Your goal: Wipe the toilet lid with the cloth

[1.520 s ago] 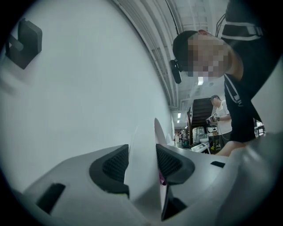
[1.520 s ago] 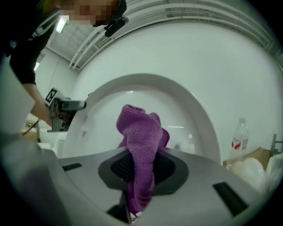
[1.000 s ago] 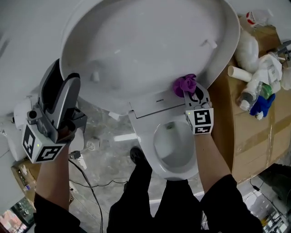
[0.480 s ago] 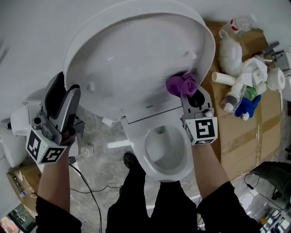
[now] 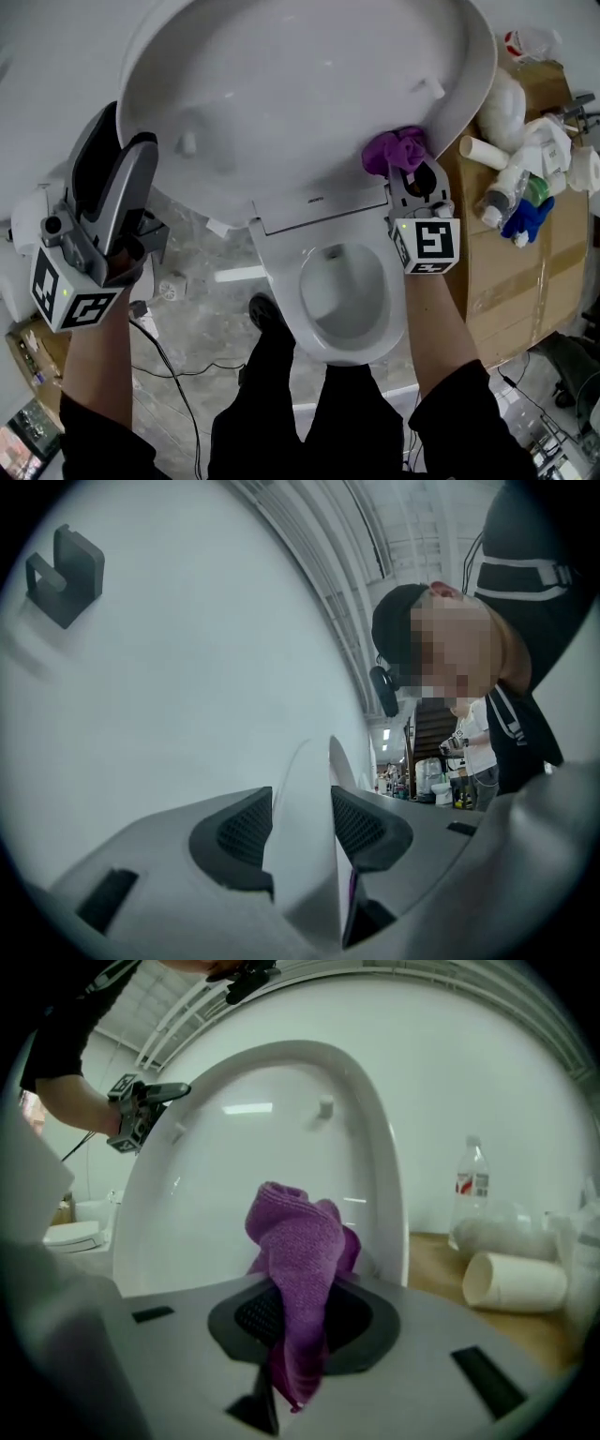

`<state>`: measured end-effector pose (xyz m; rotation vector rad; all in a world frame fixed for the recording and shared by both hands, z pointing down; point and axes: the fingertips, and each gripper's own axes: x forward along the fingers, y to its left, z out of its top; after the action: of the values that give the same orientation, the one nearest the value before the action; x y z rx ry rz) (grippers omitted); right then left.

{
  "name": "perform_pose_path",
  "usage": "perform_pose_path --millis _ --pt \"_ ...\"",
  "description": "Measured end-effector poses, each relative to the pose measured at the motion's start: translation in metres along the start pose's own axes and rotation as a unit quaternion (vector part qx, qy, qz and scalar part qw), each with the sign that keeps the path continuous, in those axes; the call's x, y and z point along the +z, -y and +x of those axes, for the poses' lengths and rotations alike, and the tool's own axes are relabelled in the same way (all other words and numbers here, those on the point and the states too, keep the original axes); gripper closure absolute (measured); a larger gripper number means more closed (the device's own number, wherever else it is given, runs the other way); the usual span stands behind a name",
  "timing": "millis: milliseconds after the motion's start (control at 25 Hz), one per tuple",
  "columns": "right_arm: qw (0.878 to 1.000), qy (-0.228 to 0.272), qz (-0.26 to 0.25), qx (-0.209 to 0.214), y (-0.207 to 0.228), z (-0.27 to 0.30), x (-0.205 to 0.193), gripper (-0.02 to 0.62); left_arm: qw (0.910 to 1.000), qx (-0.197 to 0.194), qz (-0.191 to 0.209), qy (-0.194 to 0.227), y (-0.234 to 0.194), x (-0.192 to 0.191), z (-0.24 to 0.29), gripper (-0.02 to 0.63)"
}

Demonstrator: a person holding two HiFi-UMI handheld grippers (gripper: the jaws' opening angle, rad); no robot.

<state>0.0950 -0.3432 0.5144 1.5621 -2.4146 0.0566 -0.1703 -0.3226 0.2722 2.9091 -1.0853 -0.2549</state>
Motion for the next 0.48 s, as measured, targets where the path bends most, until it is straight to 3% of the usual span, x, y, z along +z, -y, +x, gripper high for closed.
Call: perform_pose_path --millis 120,320,480 --pt "0.999 -0.025 0.019 -0.008 -0.008 0.003 -0.049 0.520 0.9998 -0.016 -0.001 0.007 0.004 0.002 0.004 0.406" --pt "0.992 -0.113 0.053 -0.005 -0.022 0.007 -0.129 0.520 0.9998 -0.019 -0.003 0.002 0.005 0.000 0.004 0.405" --pt "0.989 -0.130 0.072 -0.003 -0.028 0.000 -0.134 0.520 0.9998 -0.015 0.004 -0.015 0.004 -0.002 0.003 0.407"
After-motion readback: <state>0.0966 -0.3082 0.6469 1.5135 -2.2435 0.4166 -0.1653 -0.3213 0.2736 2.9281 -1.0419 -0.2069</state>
